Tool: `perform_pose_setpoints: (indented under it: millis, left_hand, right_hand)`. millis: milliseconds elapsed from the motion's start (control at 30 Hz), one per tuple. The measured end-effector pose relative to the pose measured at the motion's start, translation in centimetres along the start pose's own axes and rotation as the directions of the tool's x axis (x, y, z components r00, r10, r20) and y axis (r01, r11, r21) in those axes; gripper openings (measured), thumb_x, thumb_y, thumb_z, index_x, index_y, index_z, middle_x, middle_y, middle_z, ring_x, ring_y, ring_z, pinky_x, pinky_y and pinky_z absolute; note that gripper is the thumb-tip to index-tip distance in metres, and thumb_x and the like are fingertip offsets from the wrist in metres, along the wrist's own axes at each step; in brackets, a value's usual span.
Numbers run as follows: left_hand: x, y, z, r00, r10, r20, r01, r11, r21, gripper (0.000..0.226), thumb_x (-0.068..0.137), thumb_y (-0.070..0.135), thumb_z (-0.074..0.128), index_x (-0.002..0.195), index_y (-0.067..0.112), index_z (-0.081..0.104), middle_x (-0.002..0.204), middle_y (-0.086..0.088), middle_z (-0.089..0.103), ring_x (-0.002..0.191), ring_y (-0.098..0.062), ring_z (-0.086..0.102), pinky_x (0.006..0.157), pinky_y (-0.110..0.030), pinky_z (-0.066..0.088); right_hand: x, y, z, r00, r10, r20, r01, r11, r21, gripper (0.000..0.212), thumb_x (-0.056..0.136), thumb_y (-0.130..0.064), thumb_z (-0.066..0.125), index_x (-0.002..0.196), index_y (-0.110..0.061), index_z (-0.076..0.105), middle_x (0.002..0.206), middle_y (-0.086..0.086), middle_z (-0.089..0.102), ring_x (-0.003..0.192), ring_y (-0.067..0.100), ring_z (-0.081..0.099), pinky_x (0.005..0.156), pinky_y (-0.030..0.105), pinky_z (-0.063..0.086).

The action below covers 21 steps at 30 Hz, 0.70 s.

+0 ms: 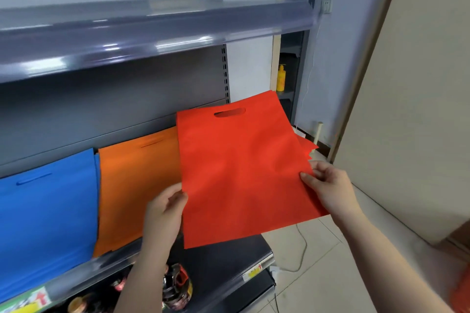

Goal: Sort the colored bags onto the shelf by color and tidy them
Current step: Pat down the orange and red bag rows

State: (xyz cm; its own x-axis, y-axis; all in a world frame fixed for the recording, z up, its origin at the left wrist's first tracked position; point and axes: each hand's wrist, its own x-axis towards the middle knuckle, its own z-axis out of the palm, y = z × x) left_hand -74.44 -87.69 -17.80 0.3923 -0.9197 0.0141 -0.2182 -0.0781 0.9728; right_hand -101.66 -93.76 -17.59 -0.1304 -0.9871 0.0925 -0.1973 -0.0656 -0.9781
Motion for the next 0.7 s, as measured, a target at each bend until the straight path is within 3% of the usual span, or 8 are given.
perform_pose_setpoints:
  millis: [67,167,233,300,367,467,567,700]
  left_hand:
    - [1.9,0.4,1.1,1.000,-0.002,-0.006,0.002,0.999,0.040,0.024,0.095,0.008,0.052,0.091,0.028,0.064,0.065,0.013,0.062,0.054,-0.006,0.052,0.054,-0.026,0.038]
    - [4.4,0.9,2.7,1.000,0.000,-0.006,0.001,0.997,0.080,0.027,0.094,0.007,0.052,0.093,0.030,0.066,0.072,0.010,0.064,0.053,-0.004,0.050,0.051,-0.024,0.037]
    - [5.6,1.0,3.8,1.000,0.030,0.009,-0.031,0.986,0.164,0.023,0.094,0.008,0.052,0.102,0.024,0.066,0.077,0.009,0.063,0.052,-0.001,0.046,0.052,-0.031,0.041]
    - [6.4,1.3,4.8,0.999,0.051,0.001,-0.050,0.965,0.256,0.019,0.094,0.011,0.053,0.103,0.023,0.065,0.082,0.012,0.062,0.060,0.000,0.050,0.056,-0.030,0.044]
    - [7.0,1.5,5.8,0.997,0.064,-0.050,-0.044,0.943,0.331,0.017,0.093,0.012,0.056,0.106,0.020,0.064,0.088,0.016,0.060,0.077,-0.003,0.056,0.066,-0.022,0.042]
    - [8.0,1.5,7.1,0.991,0.072,-0.117,-0.014,0.899,0.438,0.024,0.091,0.013,0.059,0.115,0.010,0.065,0.094,0.005,0.059,0.094,-0.010,0.056,0.080,-0.020,0.036]
    - [8.9,1.3,8.8,0.985,0.050,-0.164,0.045,0.850,0.525,0.022,0.091,0.015,0.058,0.110,0.009,0.067,0.094,0.000,0.065,0.088,-0.014,0.057,0.071,-0.021,0.035]
    - [9.4,1.7,11.1,0.970,0.003,-0.244,0.153,0.772,0.617,0.022,0.091,0.017,0.058,0.109,0.008,0.067,0.107,-0.007,0.068,0.100,-0.025,0.061,0.072,-0.027,0.040]
  right_hand:
    - [2.4,-0.1,-0.3,1.000,-0.015,0.013,0.016,0.999,-0.034,0.026,0.087,0.003,0.060,0.081,-0.022,0.064,0.069,-0.010,0.070,0.059,-0.002,0.063,0.060,0.012,0.049]
    - [6.1,-0.1,-0.7,0.998,-0.027,0.048,0.031,0.995,-0.090,0.026,0.087,0.003,0.060,0.081,-0.022,0.064,0.074,-0.004,0.069,0.057,-0.002,0.062,0.061,0.013,0.049]
    - [8.3,-0.2,-0.9,0.997,-0.025,0.078,0.035,0.991,-0.132,0.022,0.087,0.004,0.060,0.080,-0.017,0.064,0.072,-0.003,0.066,0.052,-0.005,0.059,0.056,0.009,0.046]
    - [10.1,-0.2,-0.9,0.994,-0.035,0.103,0.056,0.977,-0.203,0.014,0.087,0.002,0.060,0.085,-0.010,0.064,0.073,-0.003,0.064,0.054,-0.005,0.058,0.053,0.006,0.042]
    - [11.7,-0.2,-0.9,0.991,-0.068,0.117,0.100,0.951,-0.294,0.010,0.088,-0.002,0.061,0.088,-0.011,0.065,0.077,-0.002,0.063,0.069,0.005,0.060,0.055,0.009,0.040]
    - [13.8,-0.1,-1.0,0.980,-0.084,0.178,0.156,0.885,-0.439,0.009,0.089,-0.008,0.061,0.094,-0.015,0.065,0.087,-0.003,0.062,0.084,0.014,0.056,0.055,0.006,0.035]
    - [16.2,0.5,-1.0,0.968,-0.061,0.242,0.176,0.854,-0.489,0.018,0.091,-0.011,0.058,0.106,-0.009,0.066,0.104,0.004,0.067,0.094,0.021,0.060,0.071,0.021,0.040]
    - [18.8,1.1,-1.1,0.936,-0.017,0.350,0.224,0.797,-0.561,0.034,0.096,-0.018,0.051,0.128,-0.008,0.055,0.124,0.008,0.061,0.110,0.027,0.059,0.092,0.036,0.046]
